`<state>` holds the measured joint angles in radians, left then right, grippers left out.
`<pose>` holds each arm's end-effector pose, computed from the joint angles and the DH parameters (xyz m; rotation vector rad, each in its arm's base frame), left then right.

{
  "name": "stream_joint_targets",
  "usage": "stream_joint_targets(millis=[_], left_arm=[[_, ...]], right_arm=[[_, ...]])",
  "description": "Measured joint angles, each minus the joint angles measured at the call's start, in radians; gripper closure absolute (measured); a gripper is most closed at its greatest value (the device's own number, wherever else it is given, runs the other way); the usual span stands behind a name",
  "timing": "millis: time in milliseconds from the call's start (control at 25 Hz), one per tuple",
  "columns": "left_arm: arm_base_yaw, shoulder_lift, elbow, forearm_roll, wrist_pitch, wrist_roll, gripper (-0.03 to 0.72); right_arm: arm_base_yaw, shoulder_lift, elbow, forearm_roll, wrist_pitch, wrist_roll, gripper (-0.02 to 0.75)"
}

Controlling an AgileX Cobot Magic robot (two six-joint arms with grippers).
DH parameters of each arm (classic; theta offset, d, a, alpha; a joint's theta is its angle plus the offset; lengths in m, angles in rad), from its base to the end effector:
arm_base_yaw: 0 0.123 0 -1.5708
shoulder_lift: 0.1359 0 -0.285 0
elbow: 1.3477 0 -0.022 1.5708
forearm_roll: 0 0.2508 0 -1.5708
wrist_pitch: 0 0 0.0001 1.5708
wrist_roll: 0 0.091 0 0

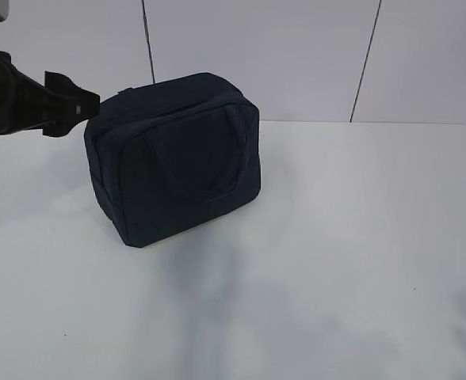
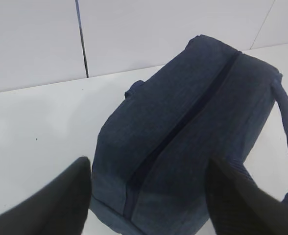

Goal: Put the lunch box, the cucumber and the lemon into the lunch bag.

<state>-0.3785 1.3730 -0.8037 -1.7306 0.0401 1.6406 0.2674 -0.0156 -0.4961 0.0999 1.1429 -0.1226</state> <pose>0.2733 -0.1127 0.2690 0.3210 2.0374 -0.3317 -0.0124 0.0052 0.2699 -0.4204 2.0751 0.2071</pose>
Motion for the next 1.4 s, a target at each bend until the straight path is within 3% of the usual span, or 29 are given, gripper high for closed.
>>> stream_joint_targets(millis=[760,1200,1400], left_arm=[[0.000,0.000,0.000,-0.004,0.000,0.000,0.176],[0.000,0.000,0.000,-0.004,0.000,0.000,0.176],[0.000,0.000,0.000,-0.006,0.000,0.000,0.176]], right_arm=[[-0.004,0.000,0.000,-0.004,0.000,0.002,0.368],[-0.254,0.000,0.000,-0.004,0.000,0.002,0.368],[-0.309,0.000,0.000,-0.006,0.000,0.002,0.368]])
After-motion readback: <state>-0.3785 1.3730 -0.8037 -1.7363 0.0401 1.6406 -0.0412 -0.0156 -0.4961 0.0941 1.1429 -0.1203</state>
